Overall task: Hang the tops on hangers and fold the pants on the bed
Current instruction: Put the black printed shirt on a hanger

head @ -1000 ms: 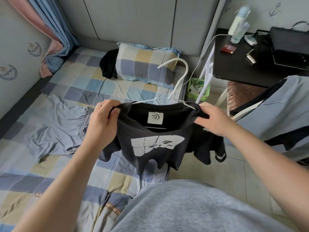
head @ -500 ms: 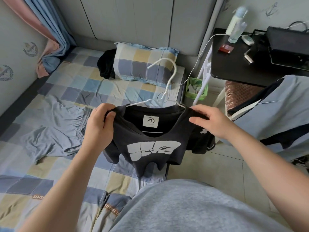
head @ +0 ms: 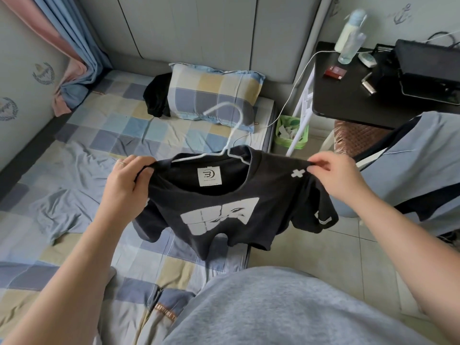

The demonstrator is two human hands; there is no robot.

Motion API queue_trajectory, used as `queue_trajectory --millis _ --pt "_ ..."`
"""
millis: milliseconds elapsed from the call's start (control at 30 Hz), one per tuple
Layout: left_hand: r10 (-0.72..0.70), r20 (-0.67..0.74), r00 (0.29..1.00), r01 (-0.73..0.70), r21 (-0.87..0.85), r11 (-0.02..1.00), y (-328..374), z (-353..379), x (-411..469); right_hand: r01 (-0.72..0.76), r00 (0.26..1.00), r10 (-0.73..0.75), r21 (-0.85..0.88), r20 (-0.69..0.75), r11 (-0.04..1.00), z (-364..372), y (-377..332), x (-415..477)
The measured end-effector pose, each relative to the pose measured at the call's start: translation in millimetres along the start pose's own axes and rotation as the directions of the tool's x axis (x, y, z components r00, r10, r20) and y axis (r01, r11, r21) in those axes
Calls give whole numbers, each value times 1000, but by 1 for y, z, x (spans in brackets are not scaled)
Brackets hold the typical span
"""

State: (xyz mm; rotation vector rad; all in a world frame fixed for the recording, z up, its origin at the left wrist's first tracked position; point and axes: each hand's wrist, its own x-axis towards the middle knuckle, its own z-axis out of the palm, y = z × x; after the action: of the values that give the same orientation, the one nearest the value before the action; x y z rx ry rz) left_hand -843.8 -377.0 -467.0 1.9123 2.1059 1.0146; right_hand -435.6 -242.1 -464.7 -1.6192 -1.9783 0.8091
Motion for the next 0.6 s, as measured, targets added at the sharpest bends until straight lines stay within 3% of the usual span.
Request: queue_trajectory --millis 100,200,300,367,600 --pt "-97 -35 995 95 -44 995 2 2 -1 188 976 -179 61 -126 980 -2 -9 -9" --pt "-228 -78 971 197 -287 938 14 4 -1 257 965 -256 25 -53 966 -7 -2 -16" --pt "-194 -36 980 163 -410 897 25 9 -2 55 993 -64 92 99 994 -9 7 -21" --pt "-174 -13 985 153 -418 896 31 10 1 8 998 -15 105 67 994 -10 13 -20" --pt "-29 122 992 71 -357 931 63 38 26 249 968 -248 -43 32 967 -15 8 -37"
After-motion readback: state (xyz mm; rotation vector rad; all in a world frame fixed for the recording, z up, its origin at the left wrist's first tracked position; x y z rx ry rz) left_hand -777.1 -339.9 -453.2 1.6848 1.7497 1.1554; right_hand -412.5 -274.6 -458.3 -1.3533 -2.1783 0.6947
